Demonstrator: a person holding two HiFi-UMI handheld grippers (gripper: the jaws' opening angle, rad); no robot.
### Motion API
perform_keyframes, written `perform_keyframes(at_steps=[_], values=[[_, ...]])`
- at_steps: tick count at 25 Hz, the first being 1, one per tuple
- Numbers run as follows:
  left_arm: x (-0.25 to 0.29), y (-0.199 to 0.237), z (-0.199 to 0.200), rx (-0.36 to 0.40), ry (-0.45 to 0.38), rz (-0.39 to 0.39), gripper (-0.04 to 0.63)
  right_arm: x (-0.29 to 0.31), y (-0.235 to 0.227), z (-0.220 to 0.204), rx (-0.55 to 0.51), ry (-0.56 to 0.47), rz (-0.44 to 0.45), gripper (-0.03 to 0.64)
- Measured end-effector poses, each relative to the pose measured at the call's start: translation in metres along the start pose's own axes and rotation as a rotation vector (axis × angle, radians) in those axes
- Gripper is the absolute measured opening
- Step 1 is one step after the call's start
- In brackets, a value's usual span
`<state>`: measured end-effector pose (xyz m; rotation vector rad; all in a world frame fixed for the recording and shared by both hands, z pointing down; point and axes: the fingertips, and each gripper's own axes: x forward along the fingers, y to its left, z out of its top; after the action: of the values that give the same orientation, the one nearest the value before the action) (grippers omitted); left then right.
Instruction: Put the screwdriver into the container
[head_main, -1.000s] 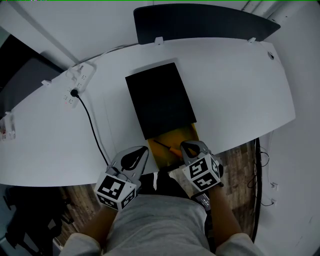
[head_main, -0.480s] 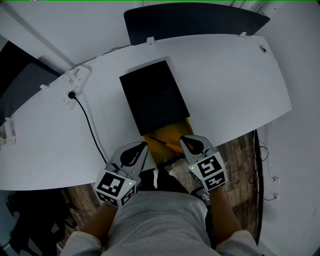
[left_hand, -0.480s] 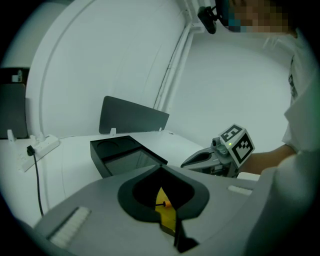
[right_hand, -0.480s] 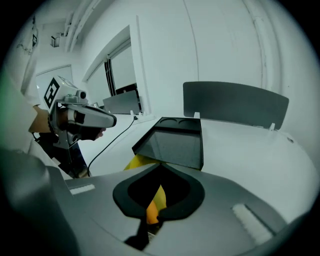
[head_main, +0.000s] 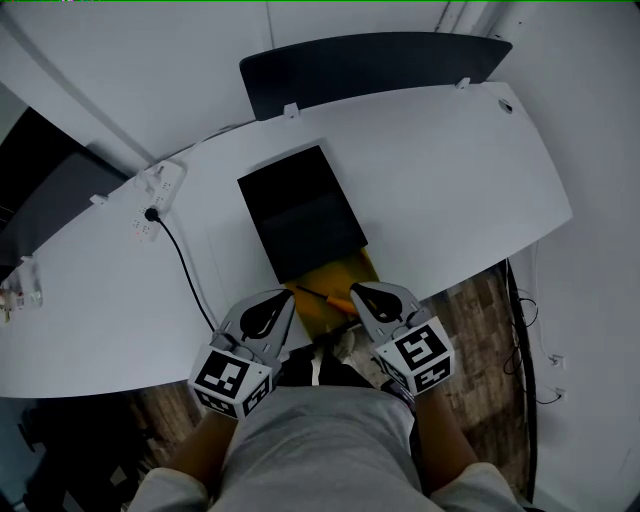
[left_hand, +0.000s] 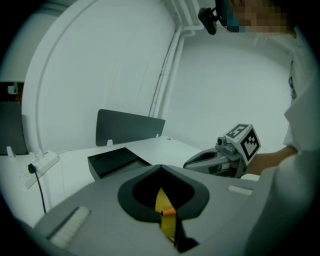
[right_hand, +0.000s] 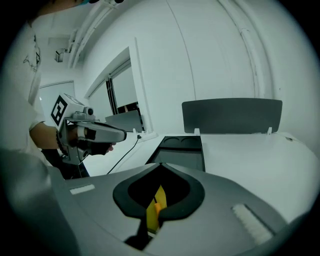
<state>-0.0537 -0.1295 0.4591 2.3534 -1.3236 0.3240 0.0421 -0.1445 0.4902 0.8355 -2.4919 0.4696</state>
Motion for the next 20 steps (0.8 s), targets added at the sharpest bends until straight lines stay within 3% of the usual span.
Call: perform_keyframes(at_steps=[9,20], values=[[-0.012,-0.015,0.015,0.018,-0.040,-0.005,0.002,-0.033,0.016,0.028,0.042,-0.110,0.016,0.015],[-0.023,-0.025,0.009,0.044,-0.034,-0.018,0.002,-0.041,0.038,0.030,0.036,-0.137,0.010,0.015]])
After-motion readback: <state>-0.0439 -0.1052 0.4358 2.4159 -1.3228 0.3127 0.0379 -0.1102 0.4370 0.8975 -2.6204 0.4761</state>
